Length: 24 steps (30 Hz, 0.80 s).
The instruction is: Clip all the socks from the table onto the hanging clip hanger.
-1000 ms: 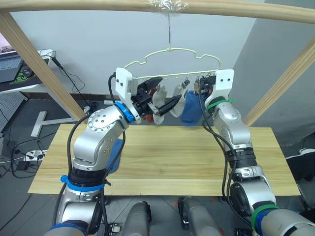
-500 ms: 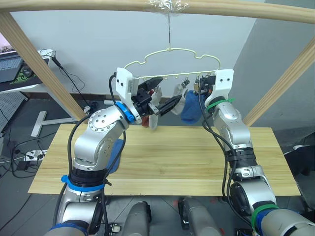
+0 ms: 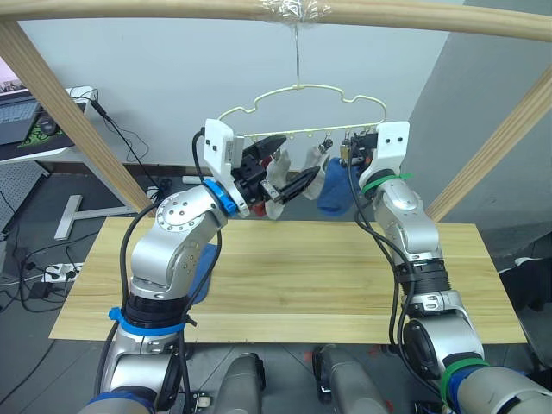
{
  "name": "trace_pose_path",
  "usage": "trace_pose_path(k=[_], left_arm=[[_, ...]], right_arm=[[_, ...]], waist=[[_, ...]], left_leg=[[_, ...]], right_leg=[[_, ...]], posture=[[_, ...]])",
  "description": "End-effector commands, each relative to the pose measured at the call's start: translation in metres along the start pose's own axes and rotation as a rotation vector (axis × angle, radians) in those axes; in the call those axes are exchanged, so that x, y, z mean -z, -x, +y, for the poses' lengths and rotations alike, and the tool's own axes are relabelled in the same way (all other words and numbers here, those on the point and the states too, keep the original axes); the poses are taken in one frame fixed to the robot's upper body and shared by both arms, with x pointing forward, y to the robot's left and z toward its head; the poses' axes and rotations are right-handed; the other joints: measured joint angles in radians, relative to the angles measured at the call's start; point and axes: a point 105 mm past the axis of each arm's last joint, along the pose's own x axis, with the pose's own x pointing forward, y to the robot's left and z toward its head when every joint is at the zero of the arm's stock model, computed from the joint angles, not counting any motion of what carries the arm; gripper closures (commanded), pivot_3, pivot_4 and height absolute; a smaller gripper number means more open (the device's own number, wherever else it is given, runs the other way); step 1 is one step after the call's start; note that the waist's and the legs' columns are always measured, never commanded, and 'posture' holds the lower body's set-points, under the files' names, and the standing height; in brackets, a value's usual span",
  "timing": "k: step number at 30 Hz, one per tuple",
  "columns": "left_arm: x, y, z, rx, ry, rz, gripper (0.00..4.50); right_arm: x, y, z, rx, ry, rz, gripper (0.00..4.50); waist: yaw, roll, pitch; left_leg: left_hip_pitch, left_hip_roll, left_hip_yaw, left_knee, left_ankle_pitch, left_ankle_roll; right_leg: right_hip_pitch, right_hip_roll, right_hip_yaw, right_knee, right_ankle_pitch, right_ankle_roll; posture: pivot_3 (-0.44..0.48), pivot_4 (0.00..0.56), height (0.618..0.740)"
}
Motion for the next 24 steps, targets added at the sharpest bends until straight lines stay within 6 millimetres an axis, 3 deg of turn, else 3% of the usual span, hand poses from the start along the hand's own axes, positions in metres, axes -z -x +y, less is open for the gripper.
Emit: trace_pose_path(k=[1, 10, 20, 24], left_arm=[[-0.0163, -0.0017, -0.0049, 0.016, -0.035, -0.052, 0.0], [-0.0162, -0.0022, -0.0053, 0.017, -0.034, -0.049, 0.0], [-0.0174, -0.0026, -0.0051, 0.02, -0.034, -0.051, 0.0], [-0.0171, -0.0024, -0.0047, 0.017, -0.035, -0.049, 0.0]], right_arm=[[-0.0172, -0.0016, -0.0007, -0.006, 0.001, -0.059, 4.03], [-0.0174, -0.0022, -0.0029, 0.007, 0.01, -0.057, 0.94], [-0.0178, -0.0027, -0.0019, 0.009, -0.006, -0.057, 0.94], [-0.017, -0.0029, -0.0023, 0.013, -0.008, -0.052, 2.19]], waist=[[0.0, 0.0, 0.0], [0.0, 0.0, 0.0], [0.0, 0.0, 0.0], [0.0, 0.0, 0.0]], left_leg=[[0.0, 0.0, 0.0, 0.0, 0.0, 0.0], [0.0, 0.0, 0.0, 0.0, 0.0, 0.0], [0.0, 0.0, 0.0, 0.0, 0.0, 0.0], [0.0, 0.0, 0.0, 0.0, 0.0, 0.0]], right_leg=[[0.0, 0.0, 0.0, 0.0, 0.0, 0.0], [0.0, 0.0, 0.0, 0.0, 0.0, 0.0], [0.0, 0.0, 0.0, 0.0, 0.0, 0.0], [0.0, 0.0, 0.0, 0.0, 0.0, 0.0]], posture=[[0.006, 0.229, 0.74], [0.006, 0.229, 0.74], [0.004, 0.232, 0.74], [0.004, 0.232, 0.74]])
